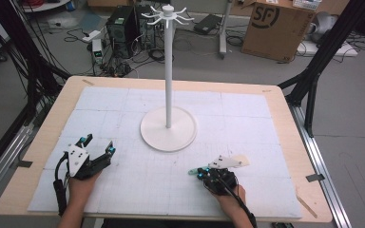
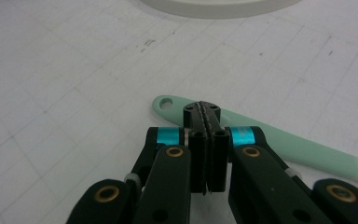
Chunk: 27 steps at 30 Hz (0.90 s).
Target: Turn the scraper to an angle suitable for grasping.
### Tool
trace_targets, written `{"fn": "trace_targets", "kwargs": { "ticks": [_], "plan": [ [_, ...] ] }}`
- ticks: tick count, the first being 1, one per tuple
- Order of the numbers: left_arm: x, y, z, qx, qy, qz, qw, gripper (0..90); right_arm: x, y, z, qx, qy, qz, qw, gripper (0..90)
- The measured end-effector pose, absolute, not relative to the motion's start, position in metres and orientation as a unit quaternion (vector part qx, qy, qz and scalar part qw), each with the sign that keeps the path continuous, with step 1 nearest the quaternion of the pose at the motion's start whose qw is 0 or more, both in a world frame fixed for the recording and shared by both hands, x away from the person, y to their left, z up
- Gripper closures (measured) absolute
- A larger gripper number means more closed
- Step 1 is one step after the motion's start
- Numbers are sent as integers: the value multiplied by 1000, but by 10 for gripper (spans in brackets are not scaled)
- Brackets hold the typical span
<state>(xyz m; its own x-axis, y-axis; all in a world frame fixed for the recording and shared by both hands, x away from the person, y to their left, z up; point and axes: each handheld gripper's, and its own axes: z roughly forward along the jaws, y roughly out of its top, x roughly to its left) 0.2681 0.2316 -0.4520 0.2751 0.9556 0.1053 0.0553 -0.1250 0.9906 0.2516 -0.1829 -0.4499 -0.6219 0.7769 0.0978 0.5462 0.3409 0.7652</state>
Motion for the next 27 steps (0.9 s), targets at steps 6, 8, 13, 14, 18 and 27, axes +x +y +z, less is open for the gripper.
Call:
{"fn": "trace_targets", "kwargs": {
  "ticks": [6,8,13,14,18,27],
  "plan": [
    [268,232,-452,610,414,437,515,255,262,-178,-450,414,804,403,141,900],
    [268,232,-452,610,414,437,515,255,265,-177,-450,416,803,404,139,900],
    [268,232,-452,610,414,437,515,255,269,-175,-450,420,802,402,140,900],
    [268,232,-452,610,414,437,515,255,270,-174,-450,421,802,400,143,900],
    [268,232,-452,610,415,436,515,256,276,-170,-450,422,801,398,148,900],
    [268,232,-452,610,414,437,515,255,288,-168,-451,436,792,400,149,900]
  ]
}}
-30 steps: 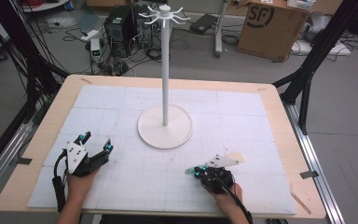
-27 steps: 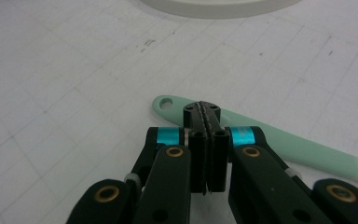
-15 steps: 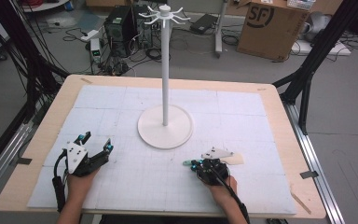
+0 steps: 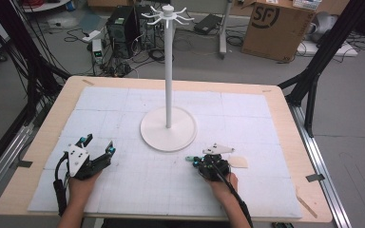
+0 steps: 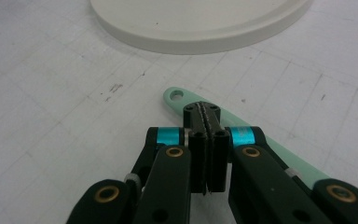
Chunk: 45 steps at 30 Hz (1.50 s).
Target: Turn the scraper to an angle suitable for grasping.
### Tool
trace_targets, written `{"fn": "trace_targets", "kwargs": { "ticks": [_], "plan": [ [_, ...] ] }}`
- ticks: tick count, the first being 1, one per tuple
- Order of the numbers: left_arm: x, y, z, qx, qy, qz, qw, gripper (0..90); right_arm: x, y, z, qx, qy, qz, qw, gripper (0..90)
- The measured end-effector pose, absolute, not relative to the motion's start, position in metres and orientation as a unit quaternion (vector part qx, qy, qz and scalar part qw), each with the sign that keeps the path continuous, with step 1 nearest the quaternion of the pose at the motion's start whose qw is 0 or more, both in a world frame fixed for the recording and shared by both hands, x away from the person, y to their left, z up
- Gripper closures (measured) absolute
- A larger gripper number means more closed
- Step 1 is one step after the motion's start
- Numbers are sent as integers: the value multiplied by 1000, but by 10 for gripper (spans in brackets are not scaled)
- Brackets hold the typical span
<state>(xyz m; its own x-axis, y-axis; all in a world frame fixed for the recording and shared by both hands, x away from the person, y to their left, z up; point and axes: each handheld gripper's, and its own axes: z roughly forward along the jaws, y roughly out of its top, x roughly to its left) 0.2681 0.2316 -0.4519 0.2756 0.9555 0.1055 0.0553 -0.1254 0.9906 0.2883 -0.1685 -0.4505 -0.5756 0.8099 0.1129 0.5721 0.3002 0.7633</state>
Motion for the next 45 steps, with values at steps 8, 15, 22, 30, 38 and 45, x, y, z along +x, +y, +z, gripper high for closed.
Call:
{"fn": "trace_targets", "kwargs": {
  "ticks": [8,15,22,30,38,45],
  "plan": [
    [268,232,-452,609,414,437,516,255,285,-176,-447,433,780,426,152,899],
    [268,232,-452,610,413,437,516,254,274,-228,-436,469,703,501,187,643],
    [268,232,-452,609,415,436,516,255,271,-267,-436,487,686,499,209,507],
    [268,231,-452,610,414,436,516,256,276,-288,-442,471,721,473,187,864],
    [268,232,-452,610,414,437,515,256,291,-272,-447,499,727,436,177,900],
    [268,231,-452,610,414,437,515,255,302,-262,-447,520,737,395,172,900]
  ]
}}
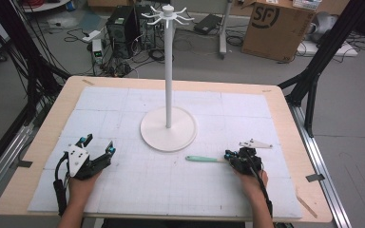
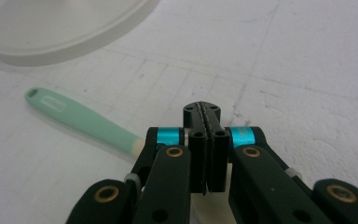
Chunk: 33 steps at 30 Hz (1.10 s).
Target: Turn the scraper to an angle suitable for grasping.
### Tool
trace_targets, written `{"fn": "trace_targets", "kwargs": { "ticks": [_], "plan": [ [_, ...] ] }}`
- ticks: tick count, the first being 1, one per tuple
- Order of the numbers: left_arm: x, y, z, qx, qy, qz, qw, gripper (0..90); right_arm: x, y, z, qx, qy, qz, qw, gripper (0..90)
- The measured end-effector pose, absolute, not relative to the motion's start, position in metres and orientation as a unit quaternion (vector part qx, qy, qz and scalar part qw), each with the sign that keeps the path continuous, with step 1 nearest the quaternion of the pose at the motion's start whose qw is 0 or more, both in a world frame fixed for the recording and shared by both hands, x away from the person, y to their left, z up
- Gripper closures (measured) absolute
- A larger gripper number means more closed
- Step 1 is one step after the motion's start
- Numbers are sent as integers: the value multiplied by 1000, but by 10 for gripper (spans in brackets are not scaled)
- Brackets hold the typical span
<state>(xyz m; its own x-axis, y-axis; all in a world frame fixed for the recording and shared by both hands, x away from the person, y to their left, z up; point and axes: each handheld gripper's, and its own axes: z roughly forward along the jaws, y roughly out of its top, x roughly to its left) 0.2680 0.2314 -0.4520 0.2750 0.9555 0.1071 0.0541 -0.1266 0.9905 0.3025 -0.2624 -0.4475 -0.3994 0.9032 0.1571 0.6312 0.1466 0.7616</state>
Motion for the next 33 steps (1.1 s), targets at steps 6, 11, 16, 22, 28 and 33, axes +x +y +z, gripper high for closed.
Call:
{"fn": "trace_targets", "kwargs": {
  "ticks": [6,11,16,22,28,33],
  "plan": [
    [268,231,-452,610,414,437,515,255,301,-262,-448,526,743,382,161,900],
    [268,231,-452,610,414,437,516,255,298,-261,-447,524,746,383,153,900],
    [268,231,-452,609,414,437,516,255,294,-261,-447,529,743,383,143,900],
    [268,231,-452,609,414,437,516,255,284,-258,-447,519,750,386,137,900],
    [268,231,-452,609,414,437,516,255,271,-255,-448,509,753,395,133,900],
    [268,231,-452,609,413,437,516,255,264,-253,-448,509,753,397,127,900]
  ]
}}
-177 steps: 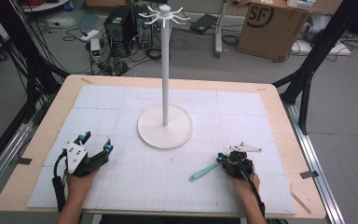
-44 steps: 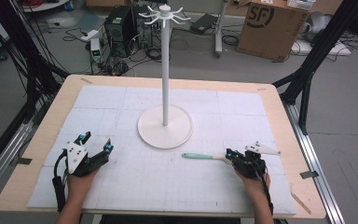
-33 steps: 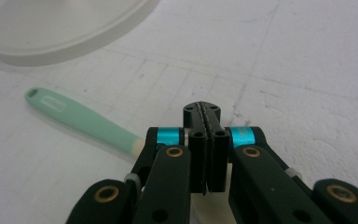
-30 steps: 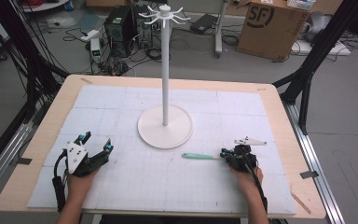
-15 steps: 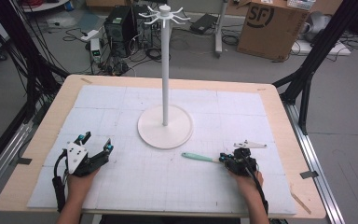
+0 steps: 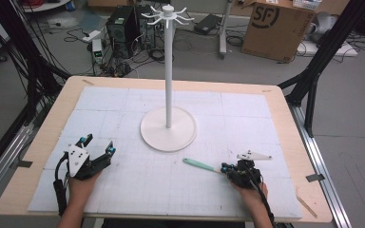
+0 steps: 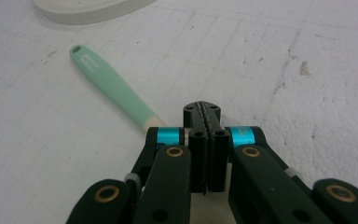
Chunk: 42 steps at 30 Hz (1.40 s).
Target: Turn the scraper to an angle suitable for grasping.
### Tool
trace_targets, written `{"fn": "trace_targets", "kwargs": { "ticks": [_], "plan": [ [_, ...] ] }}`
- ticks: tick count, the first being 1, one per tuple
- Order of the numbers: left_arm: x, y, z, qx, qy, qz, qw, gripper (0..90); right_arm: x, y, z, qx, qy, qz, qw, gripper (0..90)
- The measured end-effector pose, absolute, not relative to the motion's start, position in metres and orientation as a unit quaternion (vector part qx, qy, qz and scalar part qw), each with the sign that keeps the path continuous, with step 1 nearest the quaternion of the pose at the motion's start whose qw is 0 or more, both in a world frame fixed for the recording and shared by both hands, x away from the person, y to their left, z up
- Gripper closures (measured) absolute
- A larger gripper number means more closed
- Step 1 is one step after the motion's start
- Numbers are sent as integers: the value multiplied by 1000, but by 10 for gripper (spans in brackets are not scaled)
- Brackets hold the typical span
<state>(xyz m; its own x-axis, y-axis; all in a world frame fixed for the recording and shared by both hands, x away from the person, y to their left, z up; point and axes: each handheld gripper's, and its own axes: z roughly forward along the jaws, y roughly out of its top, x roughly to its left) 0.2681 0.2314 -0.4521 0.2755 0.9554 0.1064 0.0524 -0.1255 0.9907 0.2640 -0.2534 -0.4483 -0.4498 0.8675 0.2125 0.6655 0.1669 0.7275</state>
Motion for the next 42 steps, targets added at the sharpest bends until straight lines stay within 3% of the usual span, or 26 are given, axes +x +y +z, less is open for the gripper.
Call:
{"fn": "trace_targets", "kwargs": {
  "ticks": [8,12,17,19,21,27,29,42],
  "plan": [
    [268,232,-452,610,413,437,516,255,259,-250,-446,504,754,402,124,900],
    [268,232,-452,610,413,437,516,255,257,-255,-441,494,735,436,161,890],
    [268,232,-452,610,413,437,516,253,255,-274,-439,510,674,474,245,706],
    [268,232,-452,610,413,438,515,252,255,-282,-440,523,655,475,270,589],
    [268,231,-452,610,413,437,515,252,256,-289,-442,540,638,464,293,410],
    [268,232,-452,610,413,437,515,251,255,-301,-445,547,594,476,349,244],
    [268,232,-452,610,413,437,516,251,253,-301,-445,532,590,468,387,194],
    [268,231,-452,610,412,438,516,249,248,-299,-448,504,594,477,406,200]
  ]
}}
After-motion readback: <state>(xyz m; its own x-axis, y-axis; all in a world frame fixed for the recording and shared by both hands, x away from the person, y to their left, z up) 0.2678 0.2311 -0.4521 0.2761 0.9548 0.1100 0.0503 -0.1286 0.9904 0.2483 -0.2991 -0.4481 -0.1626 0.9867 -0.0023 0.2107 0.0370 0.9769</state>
